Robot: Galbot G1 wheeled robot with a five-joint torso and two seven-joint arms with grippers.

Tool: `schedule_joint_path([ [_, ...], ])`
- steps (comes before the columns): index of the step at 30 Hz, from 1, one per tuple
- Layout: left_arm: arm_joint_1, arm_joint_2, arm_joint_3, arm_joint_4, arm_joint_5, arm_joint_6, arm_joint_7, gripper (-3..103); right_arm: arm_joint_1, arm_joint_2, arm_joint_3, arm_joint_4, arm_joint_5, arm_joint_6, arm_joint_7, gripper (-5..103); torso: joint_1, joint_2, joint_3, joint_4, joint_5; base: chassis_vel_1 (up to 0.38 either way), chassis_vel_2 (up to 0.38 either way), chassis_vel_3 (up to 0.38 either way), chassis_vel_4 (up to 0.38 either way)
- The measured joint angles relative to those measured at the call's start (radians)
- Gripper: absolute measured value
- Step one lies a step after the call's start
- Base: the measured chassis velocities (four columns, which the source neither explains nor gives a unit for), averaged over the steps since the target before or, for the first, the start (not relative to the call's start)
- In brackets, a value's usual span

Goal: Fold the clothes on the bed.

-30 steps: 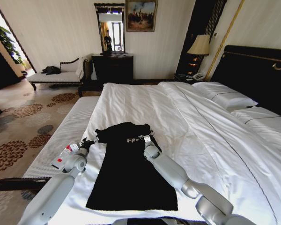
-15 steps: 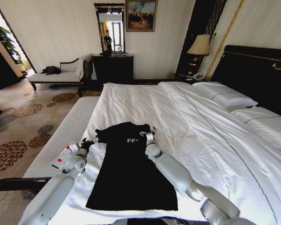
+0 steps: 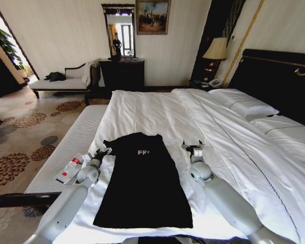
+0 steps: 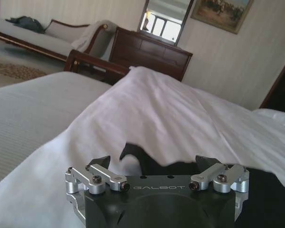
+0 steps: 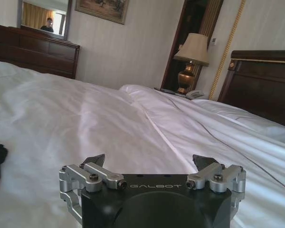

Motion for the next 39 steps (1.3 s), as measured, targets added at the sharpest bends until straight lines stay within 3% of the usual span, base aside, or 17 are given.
schedule_joint_path([
  [10,-0.087,-0.025,0.032,0.112,0.004,0.038,-0.010,100,-0.080,-0.024,0.144,0.024,-0.006,0.003,-0.002,100,0.000,0.000,0.000,-0.0001,-0.0003,0.000,0.000,0.000,0.000],
  [15,-0.088,-0.043,0.025,0.142,-0.021,0.046,-0.018,100,-0.092,-0.030,0.162,0.033,0.000,-0.001,0.002,100,0.000,0.000,0.000,0.0001,-0.0001,0.000,0.000,0.000,0.000],
  [21,-0.142,-0.048,0.055,0.228,0.002,0.042,-0.002,101,-0.100,-0.032,0.164,0.043,0.003,-0.005,0.010,100,0.000,0.000,0.000,-0.0001,-0.0001,0.000,0.000,0.000,0.000],
  [24,-0.168,-0.056,0.057,0.256,0.022,0.029,0.018,86,-0.113,-0.033,0.168,0.047,0.004,-0.007,0.016,100,0.000,0.000,0.000,0.0000,0.0000,0.000,0.000,0.000,0.000],
  [26,-0.171,-0.058,0.057,0.258,0.030,0.023,0.025,86,-0.120,-0.033,0.172,0.048,0.003,-0.007,0.016,100,0.000,0.000,0.000,0.0000,0.0000,0.000,0.000,0.000,0.000],
  [29,-0.162,-0.059,0.058,0.241,0.039,0.011,0.034,70,-0.136,-0.032,0.184,0.051,-0.001,-0.006,0.016,100,0.000,0.000,0.000,-0.0004,0.0001,0.000,0.000,0.000,0.000],
  [30,-0.162,-0.059,0.058,0.241,0.039,0.011,0.034,70,-0.136,-0.032,0.184,0.051,-0.001,-0.006,0.016,100,0.000,0.000,0.000,-0.0004,0.0001,0.000,0.000,0.000,0.000],
  [34,-0.143,-0.066,0.051,0.231,0.043,0.006,0.001,48,-0.147,-0.031,0.192,0.059,-0.001,-0.005,0.017,100,0.000,0.000,0.000,0.0002,-0.0003,0.000,0.000,0.000,0.000],
  [36,-0.143,-0.066,0.050,0.231,0.044,0.006,-0.003,48,-0.148,-0.032,0.194,0.061,-0.001,-0.005,0.018,100,0.000,0.000,0.000,0.0000,-0.0002,0.000,0.000,0.000,0.000],
  [38,-0.143,-0.066,0.050,0.231,0.041,0.005,-0.008,38,-0.151,-0.035,0.198,0.065,-0.001,-0.005,0.019,100,0.000,0.000,0.000,-0.0001,-0.0001,0.000,0.000,0.000,0.000],
  [39,-0.143,-0.066,0.050,0.231,0.041,0.005,-0.008,38,-0.151,-0.035,0.198,0.065,-0.001,-0.005,0.019,100,0.000,0.000,0.000,-0.0001,-0.0001,0.000,0.000,0.000,0.000],
])
